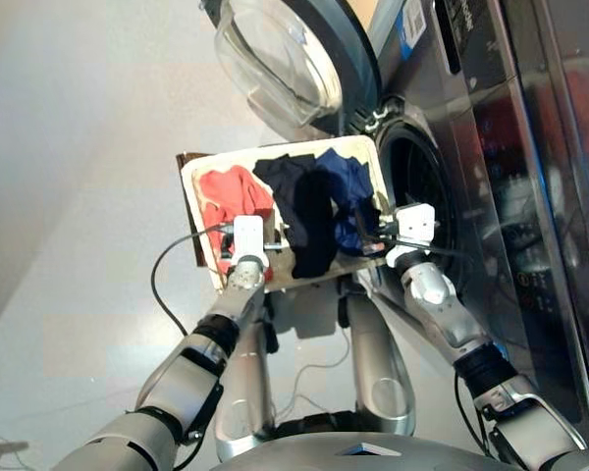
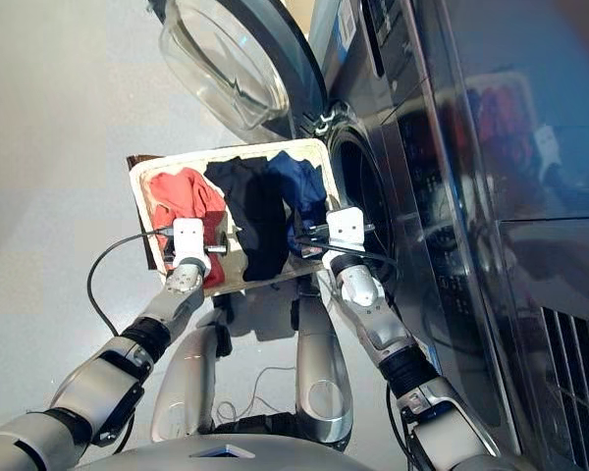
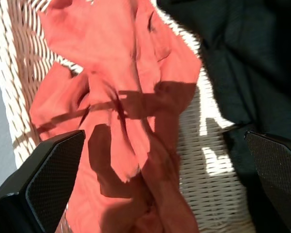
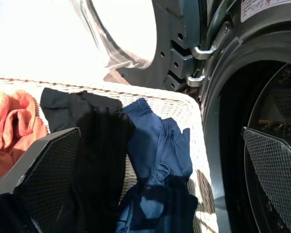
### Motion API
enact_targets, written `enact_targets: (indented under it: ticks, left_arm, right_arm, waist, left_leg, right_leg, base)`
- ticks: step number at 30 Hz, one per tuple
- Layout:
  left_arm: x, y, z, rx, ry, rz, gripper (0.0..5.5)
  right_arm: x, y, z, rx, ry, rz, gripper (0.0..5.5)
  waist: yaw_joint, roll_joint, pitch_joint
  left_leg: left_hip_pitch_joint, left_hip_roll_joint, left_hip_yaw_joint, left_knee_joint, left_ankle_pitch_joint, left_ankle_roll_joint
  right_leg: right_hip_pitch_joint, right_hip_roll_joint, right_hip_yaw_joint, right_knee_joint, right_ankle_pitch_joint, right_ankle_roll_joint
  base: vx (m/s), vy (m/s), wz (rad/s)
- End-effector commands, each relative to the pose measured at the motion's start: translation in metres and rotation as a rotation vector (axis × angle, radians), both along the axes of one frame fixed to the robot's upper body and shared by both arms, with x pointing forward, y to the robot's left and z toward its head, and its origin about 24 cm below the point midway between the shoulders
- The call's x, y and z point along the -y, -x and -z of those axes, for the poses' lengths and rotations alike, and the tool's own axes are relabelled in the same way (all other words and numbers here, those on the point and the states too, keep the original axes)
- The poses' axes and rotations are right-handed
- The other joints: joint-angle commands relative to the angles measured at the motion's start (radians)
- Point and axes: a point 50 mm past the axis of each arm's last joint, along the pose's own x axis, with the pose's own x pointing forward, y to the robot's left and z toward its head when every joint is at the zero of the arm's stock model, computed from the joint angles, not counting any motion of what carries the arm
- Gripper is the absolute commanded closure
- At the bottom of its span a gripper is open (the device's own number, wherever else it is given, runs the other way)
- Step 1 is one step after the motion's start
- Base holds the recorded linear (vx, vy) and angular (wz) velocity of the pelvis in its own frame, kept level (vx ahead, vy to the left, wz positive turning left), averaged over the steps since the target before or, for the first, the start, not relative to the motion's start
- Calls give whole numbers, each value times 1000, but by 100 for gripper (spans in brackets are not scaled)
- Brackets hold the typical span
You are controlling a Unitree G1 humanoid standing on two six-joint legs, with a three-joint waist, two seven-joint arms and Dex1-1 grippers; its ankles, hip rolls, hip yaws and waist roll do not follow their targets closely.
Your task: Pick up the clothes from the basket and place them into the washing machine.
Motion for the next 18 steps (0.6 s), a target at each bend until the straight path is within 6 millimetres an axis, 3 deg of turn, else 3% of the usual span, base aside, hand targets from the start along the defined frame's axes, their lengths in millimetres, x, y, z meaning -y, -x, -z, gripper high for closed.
enact_targets:
  ticks: [1, 9, 13, 18]
  left_arm:
    - [-12, -5, -8, 42, 17, -99, 0]
    - [-27, -9, -13, 44, 16, -177, 0]
    - [-44, -11, -11, 1, -1, -247, 0]
    - [-58, -19, -23, 20, -22, -270, 0]
  right_arm:
    - [-10, 13, -31, 168, -99, -74, 0]
    - [-8, 13, -39, 203, -108, -72, 0]
    - [-8, 13, -43, 217, -114, -70, 0]
    - [-7, 14, -46, 231, -125, -83, 0]
  waist:
    - [-8, -11, -32]
    - [-10, -15, -22]
    - [-15, -24, -18]
    - [-23, -31, -22]
  left_leg:
    - [-53, 69, -24, 156, -72, -39]
    - [-108, 88, -34, 217, -96, -50]
    - [-147, 104, -37, 262, -112, -58]
    - [-196, 120, -43, 311, -127, -66]
  right_leg:
    - [-13, -12, 27, 88, -36, 86]
    - [-67, -5, 24, 138, -60, 82]
    - [-111, 2, 26, 181, -75, 79]
    - [-158, 10, 25, 216, -89, 75]
  base:
    - [0, 0, 0]
    - [0, 0, 0]
    - [0, 0, 0]
    - [0, 0, 0]
